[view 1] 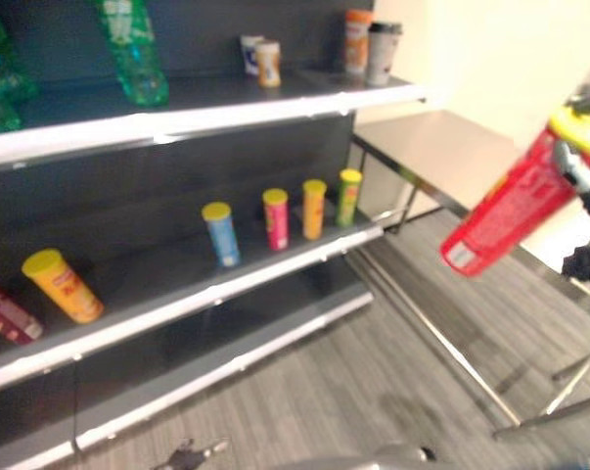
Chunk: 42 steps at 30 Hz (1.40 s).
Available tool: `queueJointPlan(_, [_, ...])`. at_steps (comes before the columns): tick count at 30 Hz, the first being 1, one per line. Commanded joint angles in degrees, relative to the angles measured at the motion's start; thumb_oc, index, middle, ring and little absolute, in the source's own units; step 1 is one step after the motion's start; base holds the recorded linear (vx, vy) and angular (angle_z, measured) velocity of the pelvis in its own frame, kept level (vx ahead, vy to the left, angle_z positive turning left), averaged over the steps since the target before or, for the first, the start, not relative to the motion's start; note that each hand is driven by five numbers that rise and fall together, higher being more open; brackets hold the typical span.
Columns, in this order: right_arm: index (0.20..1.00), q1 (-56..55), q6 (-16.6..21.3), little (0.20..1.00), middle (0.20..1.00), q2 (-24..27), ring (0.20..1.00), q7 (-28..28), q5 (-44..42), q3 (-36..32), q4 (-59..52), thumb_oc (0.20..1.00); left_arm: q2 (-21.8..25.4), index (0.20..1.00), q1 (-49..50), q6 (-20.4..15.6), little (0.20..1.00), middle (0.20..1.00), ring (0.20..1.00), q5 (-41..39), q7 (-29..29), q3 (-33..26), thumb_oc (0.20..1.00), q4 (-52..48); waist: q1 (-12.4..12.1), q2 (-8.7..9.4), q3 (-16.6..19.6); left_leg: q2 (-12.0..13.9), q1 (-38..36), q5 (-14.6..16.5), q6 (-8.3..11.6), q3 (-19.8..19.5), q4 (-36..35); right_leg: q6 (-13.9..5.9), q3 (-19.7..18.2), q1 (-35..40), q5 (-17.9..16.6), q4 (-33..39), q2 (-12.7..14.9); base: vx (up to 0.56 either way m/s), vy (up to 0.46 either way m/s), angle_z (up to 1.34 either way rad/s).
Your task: Put the goods on the table back onto the shelves and tidy them up.
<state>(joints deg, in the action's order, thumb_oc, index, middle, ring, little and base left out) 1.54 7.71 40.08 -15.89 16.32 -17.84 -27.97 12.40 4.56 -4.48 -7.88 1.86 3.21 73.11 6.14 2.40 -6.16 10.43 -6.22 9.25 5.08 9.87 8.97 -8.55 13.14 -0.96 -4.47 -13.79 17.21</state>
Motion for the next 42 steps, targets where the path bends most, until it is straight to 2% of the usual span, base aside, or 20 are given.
queueJointPlan(1, [0.2, 4.9, 3.82, 0.2, 0.2, -1.23, 0.2, 2.75, -8.32, 1.74, -3.55, 0.2, -3.1, 1.0, -1.59, -0.85, 1.0, 1.0, 1.0, -1.19, -1.19, -0.73, 1.0, -1.88, -0.53, -0.71, -2.71, -6.05, -10.35, -1.82, -2.94, 2.21, -13.97, -0.36, -1.08, -3.44, -0.23, 0.59, -4.97, -0.09, 0.154, -0.12])
queueJointPlan(4, [0.2, 1.78, 5.64, 0.2, 0.2, -5.15, 0.2, 7.62, -10.01, 9.71, -4.55, 0.2, -3.86, 1.0, -1.74, -1.1, 1.0, 1.0, 1.0, -0.89, -1.78, -0.29, 1.0, -1.45, -0.37, -0.64, -3.07, -7.14, -8.59, -3.04, -3.62, 1.39, -13.97, 1.64, -2.06, -5.31, 4.05, -2.8, -12.19, -0.08, 0.108, -0.14])
queueJointPlan(5, [0.2, 1.79, 5.65, 0.2, 0.2, -5.23, 0.2, 7.64, -10.0, 9.75, -4.56, 0.2, -3.81, 1.0, -1.71, -1.11, 1.0, 1.0, 1.0, -0.87, -1.79, -0.34, 1.0, -1.46, -0.31, -0.52, -2.8, -7.2, -8.21, -3.29, -3.61, 1.37, -13.97, 1.73, -2.05, -5.61, 3.81, -2.66, -12.14, -0.05, 0.061, 0.17])
queueJointPlan(6, [0.2, 0.62, 5.78, 0.2, 0.2, -7.32, 0.2, 9.59, -11.57, 15.63, -2.97, 0.2, -4.21, 1.0, -2.0, -1.49, 1.0, 1.0, 1.0, 0.17, -2.21, 1.34, 1.0, -1.66, -0.41, 0.15, -3.07, -8.36, -7.22, -3.45, -3.89, 0.63, -13.97, 2.53, -3.59, -4.35, 5.37, -1.31, -14.71, 0.0, 0.018, 0.23])
queueJointPlan(10, [0.2, -0.31, 5.75, 0.2, 0.2, -10.06, 0.2, 12.38, -12.61, 23.97, -2.26, 0.2, -4.38, 1.0, -2.03, -1.84, 1.0, 1.0, 1.0, 0.47, -1.9, 1.62, 1.0, -1.83, -1.31, 0.62, -1.82, -9.52, -7.1, -2.72, -3.73, -0.3, -13.97, 3.9, -5.98, 0.87, 5.43, 6.83, -15.83, 0.08, -0.029, 0.5])
queueJointPlan(11, [0.2, 2.32, 5.74, 0.2, 0.2, -11.15, 0.2, 13.59, -13.42, 30.43, 0.0, 0.2, -4.7, 1.0, -1.63, -2.38, 1.0, 1.0, 1.0, -1.42, -1.34, 1.71, 1.0, -3.77, -2.53, 0.02, -1.45, -9.42, -6.87, -2.57, -3.67, 0.19, -12.69, 4.23, -5.72, 2.66, 4.99, 10.54, -15.61, 0.06, -0.025, 0.04])
queueJointPlan(13, [0.2, 7.1, 5.78, 0.2, 0.2, -11.91, 0.2, 14.07, -13.01, 36.76, 2.13, 0.2, -4.76, 1.0, -1.56, -3.1, 1.0, 1.0, 1.0, -3.86, -0.6, 2.78, 1.0, -7.1, -3.96, 0.26, -2.53, -9.45, -3.26, -1.22, -2.79, 0.52, -5.23, 4.43, -4.71, 4.46, 4.5, 13.41, -14.76, 0.0, -0.026, -0.14])
queueJointPlan(14, [0.2, 10.76, 5.39, 0.2, 0.2, -13.17, 0.2, 14.05, -12.21, 41.27, 4.38, 0.2, -5.22, 1.0, -1.98, -3.17, 1.0, 1.0, 1.0, -6.7, 0.52, 2.64, 1.0, -6.95, -5.35, 0.82, -3.85, -9.52, 0.03, -1.21, -1.17, 0.99, 0.61, 4.6, -3.79, 6.19, 4.27, 15.46, -13.7, -0.06, -0.011, 0.12])
queueJointPlan(16, [0.2, 12.6, 5.22, 0.2, 0.2, -13.64, 0.2, 13.46, -11.32, 43.34, 5.83, 0.2, -5.45, 1.0, -2.34, -3.17, 1.0, 1.0, 1.0, -8.97, 1.06, 1.91, 1.0, -6.61, -5.69, 1.14, -4.55, -8.62, 2.26, -1.69, -0.16, 1.49, 4.0, 4.84, -2.97, 7.03, 4.23, 16.32, -13.05, -0.04, 0.013, 0.33])
queueJointPlan(20, [0.2, 14.45, 3.79, 0.2, 0.2, -14.38, 0.2, 12.85, -8.24, 47.14, 8.36, 0.2, -5.83, 1.0, -2.37, -2.54, 1.0, 1.0, 1.0, -12.93, 2.4, -0.3, 1.0, -5.97, -6.18, 0.78, -3.98, -3.55, 1.71, -3.21, 0.34, 5.2, -0.07, 4.18, -1.13, 7.95, 4.3, 17.13, -10.66, 0.06, 0.118, 0.52])
queueJointPlan(23, [0.2, 14.03, 3.7, 0.2, 0.2, -14.97, 0.2, 12.59, -8.43, 47.93, 9.65, 0.2, -5.79, 1.0, -2.34, -2.79, 1.0, 1.0, 1.0, -13.54, 3.11, -0.24, 1.0, -5.4, -5.9, 0.0, -3.27, 0.89, 2.33, -8.36, 1.5, 2.9, -5.0, 3.6, -1.37, 7.17, 5.34, 15.7, -9.1, 0.09, 0.203, 0.16])
queueJointPlan(27, [0.2, 14.21, 3.57, 0.2, 0.2, -15.09, 0.2, 10.98, -8.76, 48.41, 12.0, 0.2, -5.53, 1.0, -2.69, -3.17, 1.0, 1.0, 1.0, -14.22, 4.45, 1.3, 1.0, -6.35, -5.58, -2.16, -3.15, 8.08, 4.73, -17.56, 3.79, -0.86, -12.74, 2.73, -3.22, 6.59, 8.26, 12.39, -7.23, 0.12, 0.32, 0.01])
queueJointPlan(31, [0.2, 13.71, 3.11, 0.2, 0.2, -14.91, 0.2, 9.66, -8.56, 48.25, 13.0, 0.2, -5.89, 1.0, -2.76, -3.39, 1.0, 1.0, 1.0, -14.88, 5.31, 2.34, 1.0, -6.44, -5.77, -3.64, -2.98, 11.16, 7.42, -20.7, 5.37, -4.14, -13.97, 1.12, -5.3, 8.08, 9.6, 11.01, -4.13, 0.18, 0.43, 0.06])
queueJointPlan(35, [0.2, 12.34, 2.47, 0.2, 0.2, -14.7, 0.2, 9.68, -8.06, 47.34, 12.73, 0.2, -6.48, 1.0, -2.8, -2.97, 1.0, 1.0, 1.0, -14.71, 4.61, 2.61, 1.0, -5.61, -6.09, -4.49, -1.97, 9.86, 7.39, -18.42, 6.17, -5.23, -12.35, -0.3, -5.99, 10.06, 9.22, 11.21, -1.3, 0.22, 0.479, -0.24])
queueJointPlan(36, [0.2, 9.27, 1.07, 0.2, 0.2, -15.11, 0.2, 9.71, -6.41, 44.88, 12.53, 0.2, -5.18, 1.0, -4.42, -2.09, 1.0, 1.0, 1.0, -11.38, 3.88, 3.93, 1.0, -5.02, -5.78, -3.56, -1.54, 5.16, 7.97, -14.7, 4.65, -4.74, -8.97, -1.01, -7.11, 9.71, 4.64, 8.62, 2.66, 0.17, 0.45, -0.01])
queueJointPlan(37, [0.2, 9.22, 1.05, 0.2, 0.2, -15.14, 0.2, 9.73, -6.4, 44.82, 12.49, 0.2, -5.14, 1.0, -4.42, -2.09, 1.0, 1.0, 1.0, -11.35, 3.88, 3.96, 1.0, -5.01, -5.9, -3.37, -1.5, 4.96, 7.98, -14.62, 4.55, -4.6, -8.89, -1.12, -7.24, 9.61, 4.65, 8.58, 2.89, 0.22, 0.608, 0.34])
queueJointPlan(39, [0.2, 8.15, 0.57, 0.2, 0.2, -15.64, 0.2, 9.66, -4.76, 43.95, 12.72, 0.2, -3.92, 1.0, -5.34, -1.84, 1.0, 1.0, 1.0, -6.9, 3.17, 6.4, 1.0, -6.08, -5.9, -2.92, -1.53, 1.34, 6.51, -12.93, 2.25, -3.5, -10.39, -0.5, -7.15, 7.83, -0.51, 4.24, 4.95, 0.11, 0.405, 0.44])
queueJointPlan(40, [0.2, 8.38, 0.3, 0.2, 0.2, -16.07, 0.2, 9.56, -3.99, 43.99, 12.95, 0.2, -3.66, 1.0, -5.24, -1.54, 1.0, 1.0, 1.0, -6.18, 2.96, 6.95, 1.0, -6.73, -6.17, -2.86, -1.95, -0.56, 5.3, -12.38, 0.85, -2.42, -11.09, -0.18, -6.29, 6.67, -3.54, 1.47, 6.68, 0.14, 0.625, 0.17])
queueJointPlan(41, [0.2, 9.14, -0.18, 0.2, 0.2, -16.61, 0.2, 9.27, -2.74, 44.01, 13.11, 0.2, -3.43, 1.0, -4.98, -1.24, 1.0, 1.0, 1.0, -5.97, 2.65, 6.91, 1.0, -6.74, -6.2, -3.21, -2.69, -2.67, 2.72, -11.68, -0.82, -0.76, -12.89, 0.94, -2.35, 4.77, -6.16, -3.38, 9.05, 0.14, 0.597, 0.19])
queueJointPlan(42, [0.2, 9.08, -0.03, 0.2, 0.2, -16.73, 0.2, 9.21, -2.25, 43.75, 12.99, 0.2, -3.22, 1.0, -4.84, -1.06, 1.0, 1.0, 1.0, -6.01, 2.58, 6.46, 1.0, -6.27, -6.02, -3.29, -2.86, -3.38, 1.78, -11.02, -1.33, -0.13, -13.62, 1.14, -0.56, 4.01, -6.48, -5.03, 9.0, 0.15, 0.539, -0.2])
